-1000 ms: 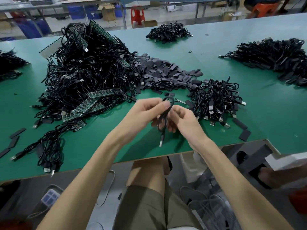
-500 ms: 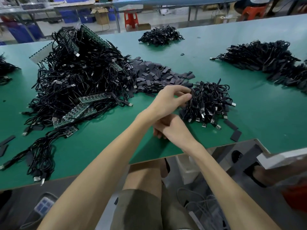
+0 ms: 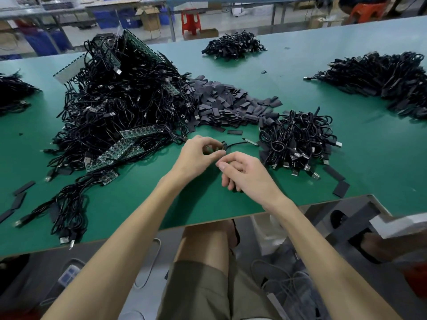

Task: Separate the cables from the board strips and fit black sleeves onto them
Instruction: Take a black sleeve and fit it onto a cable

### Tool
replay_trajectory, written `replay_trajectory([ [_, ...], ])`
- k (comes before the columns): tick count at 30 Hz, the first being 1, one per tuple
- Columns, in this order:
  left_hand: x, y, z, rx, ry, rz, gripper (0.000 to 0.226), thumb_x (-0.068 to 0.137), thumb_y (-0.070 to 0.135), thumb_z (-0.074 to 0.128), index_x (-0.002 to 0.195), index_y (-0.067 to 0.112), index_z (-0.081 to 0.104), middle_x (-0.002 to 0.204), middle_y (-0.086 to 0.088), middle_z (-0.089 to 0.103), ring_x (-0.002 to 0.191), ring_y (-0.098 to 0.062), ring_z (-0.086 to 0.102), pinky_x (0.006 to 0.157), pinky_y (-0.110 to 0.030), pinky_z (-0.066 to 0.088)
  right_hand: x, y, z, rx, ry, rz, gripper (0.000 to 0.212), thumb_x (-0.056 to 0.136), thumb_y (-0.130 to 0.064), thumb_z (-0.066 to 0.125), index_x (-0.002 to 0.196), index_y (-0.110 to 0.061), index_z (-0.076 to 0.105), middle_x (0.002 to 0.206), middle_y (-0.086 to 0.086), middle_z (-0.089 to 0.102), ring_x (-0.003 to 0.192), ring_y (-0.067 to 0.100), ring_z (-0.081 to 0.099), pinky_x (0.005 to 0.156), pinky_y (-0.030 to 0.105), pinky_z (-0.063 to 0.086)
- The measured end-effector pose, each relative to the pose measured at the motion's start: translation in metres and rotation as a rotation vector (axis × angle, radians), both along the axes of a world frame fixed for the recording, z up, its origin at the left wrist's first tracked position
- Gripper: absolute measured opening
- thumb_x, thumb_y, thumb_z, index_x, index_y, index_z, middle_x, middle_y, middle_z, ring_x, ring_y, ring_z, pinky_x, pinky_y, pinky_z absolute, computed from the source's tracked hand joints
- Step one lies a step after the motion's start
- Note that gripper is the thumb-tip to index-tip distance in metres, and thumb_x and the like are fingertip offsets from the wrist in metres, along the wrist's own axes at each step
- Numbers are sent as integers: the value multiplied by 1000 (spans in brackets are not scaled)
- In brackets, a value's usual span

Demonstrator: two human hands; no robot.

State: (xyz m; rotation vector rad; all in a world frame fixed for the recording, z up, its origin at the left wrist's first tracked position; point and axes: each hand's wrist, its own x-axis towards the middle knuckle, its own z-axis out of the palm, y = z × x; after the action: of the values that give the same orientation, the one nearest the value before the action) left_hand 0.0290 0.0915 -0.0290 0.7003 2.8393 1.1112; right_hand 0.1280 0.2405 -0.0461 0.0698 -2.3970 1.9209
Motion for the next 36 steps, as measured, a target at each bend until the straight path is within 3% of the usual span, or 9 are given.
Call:
replay_trajectory([
  [7, 9, 5, 0, 31, -19, 34, 12, 93, 24, 70, 102, 21, 77, 74, 16, 63, 69, -2, 55, 77, -28, 46, 1, 2, 1, 14, -1, -10, 15, 104, -22, 60, 106, -10, 68, 69, 1, 71, 58, 12, 59, 54, 21, 45],
  [13, 17, 5, 4, -27, -44, 132, 10, 89, 19, 64, 96, 20, 72, 71, 11, 62, 77, -17, 62, 88, -43, 54, 2, 3, 1, 10, 3, -15, 14, 104, -22, 60, 105, -10, 68, 68, -1, 71, 58, 11, 60, 54, 22, 45],
  [16, 20, 7, 6, -121, 0, 200, 6, 90, 24, 62, 95, 21, 64, 81, 10, 62, 95, -22, 61, 98, -45, 45, 1, 3, 1, 6, -1, -21, 14, 104, -22, 59, 105, -11, 67, 67, -1, 71, 57, 11, 59, 54, 21, 45],
  [19, 19, 6, 4, -273, 58, 214, 27, 94, 42, 64, 108, 19, 61, 107, -1, 62, 108, -23, 56, 98, -42, 34, 1, 3, 2, 15, 0, -21, 13, 104, -22, 59, 104, -12, 67, 68, -1, 71, 57, 11, 60, 54, 21, 46],
  [22, 19, 6, 6, -337, 80, 205, 29, 96, 39, 65, 110, 14, 63, 110, -6, 64, 109, -28, 58, 99, -44, 40, 1, 3, 2, 23, 5, -27, 13, 104, -21, 59, 103, -10, 67, 68, 0, 72, 57, 12, 60, 55, 20, 46],
  [25, 20, 4, 9, -236, 93, 229, 22, 99, 29, 61, 103, 9, 68, 101, -6, 67, 100, -29, 61, 89, -42, 49, 1, 3, 2, 16, -5, -29, 15, 104, -21, 59, 104, -8, 68, 69, 1, 72, 57, 12, 60, 55, 19, 46],
  [29, 24, -3, 17, 91, -165, 220, 17, 94, 28, 67, 91, 13, 75, 71, 4, 66, 63, -11, 59, 54, -19, 44, 0, 4, -1, 6, -11, -40, 15, 105, -24, 58, 106, -11, 67, 72, 1, 74, 59, 11, 61, 55, 22, 47],
  [33, 34, -10, 29, 327, -320, 167, 18, 94, 24, 69, 84, 10, 75, 78, -15, 75, 63, -19, 61, 62, -27, 46, -3, 3, -2, -64, 6, -114, 22, 106, -31, 57, 123, -18, 58, 85, -2, 75, 66, 9, 64, 58, 26, 50],
  [36, 40, -14, 36, 252, -404, 48, 19, 95, 22, 70, 86, 6, 76, 75, -12, 72, 63, -17, 61, 65, -28, 46, -4, 6, -1, -115, 11, -170, 26, 106, -38, 54, 127, -24, 55, 94, -1, 71, 69, 17, 65, 71, 36, 54],
])
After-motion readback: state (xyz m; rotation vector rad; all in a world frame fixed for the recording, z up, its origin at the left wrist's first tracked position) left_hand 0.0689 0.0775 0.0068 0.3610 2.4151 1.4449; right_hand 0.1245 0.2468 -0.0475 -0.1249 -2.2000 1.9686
